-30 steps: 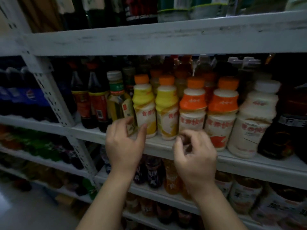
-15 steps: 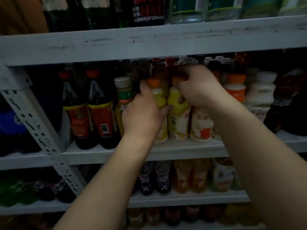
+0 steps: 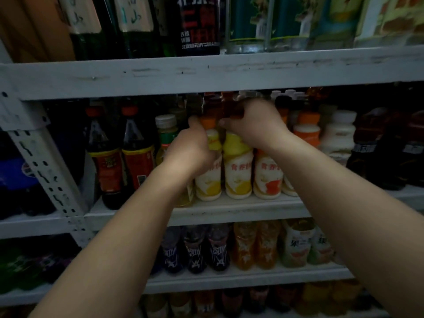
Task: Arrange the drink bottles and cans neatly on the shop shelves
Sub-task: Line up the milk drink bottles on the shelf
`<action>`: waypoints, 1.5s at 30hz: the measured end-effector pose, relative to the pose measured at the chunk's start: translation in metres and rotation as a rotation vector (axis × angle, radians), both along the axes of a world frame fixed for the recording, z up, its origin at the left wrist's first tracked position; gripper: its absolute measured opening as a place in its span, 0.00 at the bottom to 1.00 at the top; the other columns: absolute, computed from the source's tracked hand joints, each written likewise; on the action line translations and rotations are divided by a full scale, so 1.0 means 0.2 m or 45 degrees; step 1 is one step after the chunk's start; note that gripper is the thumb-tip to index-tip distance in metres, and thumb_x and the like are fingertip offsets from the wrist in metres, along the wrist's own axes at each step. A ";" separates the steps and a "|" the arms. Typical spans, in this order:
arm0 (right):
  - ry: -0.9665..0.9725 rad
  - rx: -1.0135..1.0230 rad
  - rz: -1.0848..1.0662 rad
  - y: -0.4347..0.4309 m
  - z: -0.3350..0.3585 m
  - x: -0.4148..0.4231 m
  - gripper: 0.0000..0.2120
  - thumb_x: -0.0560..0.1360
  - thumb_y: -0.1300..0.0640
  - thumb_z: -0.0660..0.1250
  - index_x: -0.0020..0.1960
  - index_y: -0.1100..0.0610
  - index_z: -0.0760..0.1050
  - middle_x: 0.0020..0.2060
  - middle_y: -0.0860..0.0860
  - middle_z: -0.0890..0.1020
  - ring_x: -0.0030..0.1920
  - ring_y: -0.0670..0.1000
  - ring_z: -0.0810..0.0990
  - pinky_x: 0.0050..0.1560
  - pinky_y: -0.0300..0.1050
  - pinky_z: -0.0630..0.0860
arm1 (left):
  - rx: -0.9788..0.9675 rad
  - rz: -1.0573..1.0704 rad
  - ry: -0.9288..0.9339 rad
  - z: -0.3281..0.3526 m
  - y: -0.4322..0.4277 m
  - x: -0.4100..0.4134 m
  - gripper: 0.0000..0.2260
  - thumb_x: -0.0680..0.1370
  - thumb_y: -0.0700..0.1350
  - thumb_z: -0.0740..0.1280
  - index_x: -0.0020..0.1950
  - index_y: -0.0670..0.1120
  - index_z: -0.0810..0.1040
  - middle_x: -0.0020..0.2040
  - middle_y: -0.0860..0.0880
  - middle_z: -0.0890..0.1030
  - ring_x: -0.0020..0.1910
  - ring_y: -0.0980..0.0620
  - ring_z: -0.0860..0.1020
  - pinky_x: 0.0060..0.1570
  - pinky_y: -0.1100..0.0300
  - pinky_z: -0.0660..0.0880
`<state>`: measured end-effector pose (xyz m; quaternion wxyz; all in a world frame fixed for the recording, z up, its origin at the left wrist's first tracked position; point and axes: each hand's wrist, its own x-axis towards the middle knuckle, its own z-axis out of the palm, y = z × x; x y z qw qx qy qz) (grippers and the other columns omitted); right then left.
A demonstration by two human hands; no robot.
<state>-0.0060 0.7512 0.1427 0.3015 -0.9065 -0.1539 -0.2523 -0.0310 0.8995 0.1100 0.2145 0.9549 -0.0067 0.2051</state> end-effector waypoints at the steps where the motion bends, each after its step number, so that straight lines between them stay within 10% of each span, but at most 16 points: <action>1: 0.000 -0.021 0.011 0.00 0.00 0.00 0.15 0.72 0.43 0.69 0.54 0.51 0.79 0.48 0.50 0.82 0.47 0.51 0.78 0.40 0.40 0.68 | -0.006 -0.013 0.009 0.01 0.00 0.00 0.35 0.71 0.52 0.72 0.71 0.45 0.57 0.54 0.45 0.77 0.47 0.46 0.78 0.40 0.55 0.76; 6: 0.083 -0.092 0.041 -0.03 0.02 0.00 0.10 0.74 0.50 0.65 0.51 0.53 0.79 0.41 0.51 0.81 0.36 0.49 0.79 0.32 0.40 0.73 | -0.037 0.098 -0.125 0.03 -0.01 0.01 0.35 0.67 0.63 0.73 0.64 0.45 0.66 0.48 0.49 0.74 0.46 0.46 0.77 0.36 0.58 0.70; 17: 0.145 -0.026 0.110 -0.09 0.00 0.01 0.12 0.76 0.46 0.65 0.53 0.54 0.77 0.34 0.50 0.83 0.27 0.46 0.81 0.24 0.38 0.74 | -0.258 -0.041 0.043 0.08 0.01 0.02 0.26 0.69 0.53 0.74 0.64 0.52 0.70 0.54 0.50 0.78 0.49 0.50 0.78 0.45 0.56 0.78; 34: 0.126 -0.043 0.051 -0.08 -0.02 0.00 0.15 0.75 0.45 0.67 0.53 0.55 0.75 0.34 0.51 0.81 0.28 0.47 0.80 0.26 0.40 0.77 | -0.404 -0.154 0.197 0.09 0.04 0.04 0.16 0.73 0.46 0.71 0.58 0.52 0.71 0.48 0.48 0.79 0.39 0.48 0.82 0.33 0.51 0.82; 40: -0.214 -0.119 -0.157 -0.05 -0.06 -0.06 0.17 0.75 0.46 0.65 0.58 0.55 0.73 0.51 0.54 0.78 0.48 0.56 0.79 0.44 0.47 0.75 | -0.423 -0.164 -0.128 0.03 0.06 -0.07 0.22 0.69 0.52 0.73 0.62 0.57 0.72 0.50 0.58 0.79 0.41 0.60 0.80 0.35 0.64 0.78; 45: -0.509 -0.057 0.325 0.08 -0.14 -0.15 0.15 0.76 0.55 0.63 0.61 0.57 0.76 0.55 0.52 0.79 0.52 0.51 0.78 0.50 0.43 0.76 | -0.589 0.175 -0.662 -0.25 0.23 -0.32 0.12 0.70 0.55 0.68 0.53 0.61 0.75 0.41 0.66 0.77 0.43 0.69 0.76 0.38 0.75 0.69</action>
